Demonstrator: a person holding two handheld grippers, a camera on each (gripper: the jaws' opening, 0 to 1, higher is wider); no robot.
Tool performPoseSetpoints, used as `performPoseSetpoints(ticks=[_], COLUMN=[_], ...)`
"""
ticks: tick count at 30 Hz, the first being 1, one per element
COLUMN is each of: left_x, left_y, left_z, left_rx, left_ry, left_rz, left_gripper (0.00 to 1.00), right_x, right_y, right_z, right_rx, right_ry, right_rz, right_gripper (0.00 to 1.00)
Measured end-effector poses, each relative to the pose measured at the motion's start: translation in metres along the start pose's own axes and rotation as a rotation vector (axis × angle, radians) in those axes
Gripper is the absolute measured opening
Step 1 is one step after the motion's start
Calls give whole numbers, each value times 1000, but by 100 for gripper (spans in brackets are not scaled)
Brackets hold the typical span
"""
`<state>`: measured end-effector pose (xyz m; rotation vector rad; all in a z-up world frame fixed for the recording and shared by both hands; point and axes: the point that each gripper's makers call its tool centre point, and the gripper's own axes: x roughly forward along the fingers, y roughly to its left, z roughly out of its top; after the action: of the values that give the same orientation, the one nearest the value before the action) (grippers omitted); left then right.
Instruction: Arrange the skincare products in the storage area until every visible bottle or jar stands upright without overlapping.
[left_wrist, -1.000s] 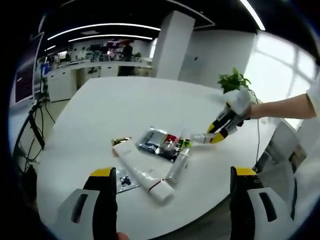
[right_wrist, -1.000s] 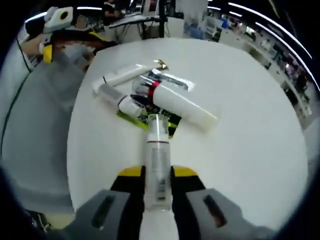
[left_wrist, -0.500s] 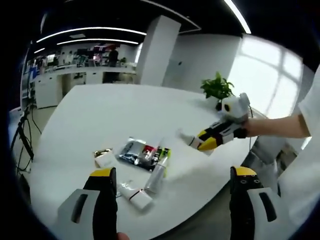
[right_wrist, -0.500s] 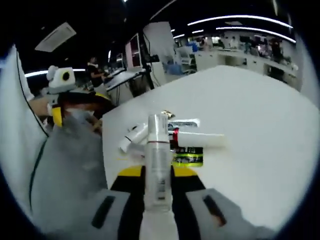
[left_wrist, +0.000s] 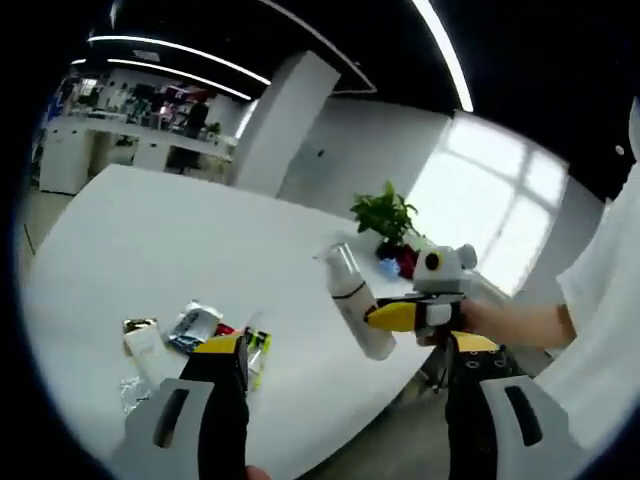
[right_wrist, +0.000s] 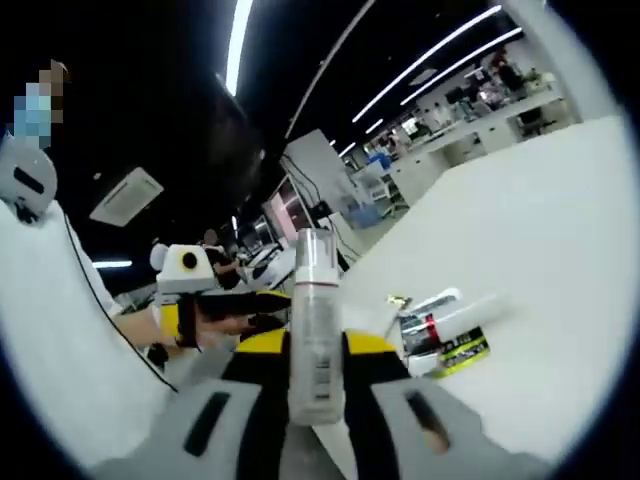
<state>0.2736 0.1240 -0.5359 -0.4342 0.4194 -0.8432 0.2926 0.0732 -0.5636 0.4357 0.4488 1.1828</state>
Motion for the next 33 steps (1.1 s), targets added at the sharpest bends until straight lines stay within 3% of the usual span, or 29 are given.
performPoseSetpoints(ticks=[4, 9, 16, 22, 29, 33], left_x=[3, 7, 15, 24, 28, 30], left_y=[-16, -24, -42, -55, -69, -77], left_z=[11, 14, 21, 25, 22, 21], left_rx=[-39, 3, 8, -11, -45, -49], left_ry=[-35, -17, -6, -3, 7, 15], left_rz=[-74, -94, -191, -260, -319, -345], left_gripper=[72, 63, 52, 41, 21, 19], right_x=[0, -2, -6, -8, -16, -23], right_y=[12, 28, 51, 64, 73, 76], right_z=[2, 8, 20, 19, 21, 20], right_rx=[22, 41, 64, 70, 76, 54], right_ry=[-36, -80, -150, -168, -201, -212], right_rz=[33, 83, 180, 222, 240, 232], right_gripper=[19, 19, 19, 20, 20, 20])
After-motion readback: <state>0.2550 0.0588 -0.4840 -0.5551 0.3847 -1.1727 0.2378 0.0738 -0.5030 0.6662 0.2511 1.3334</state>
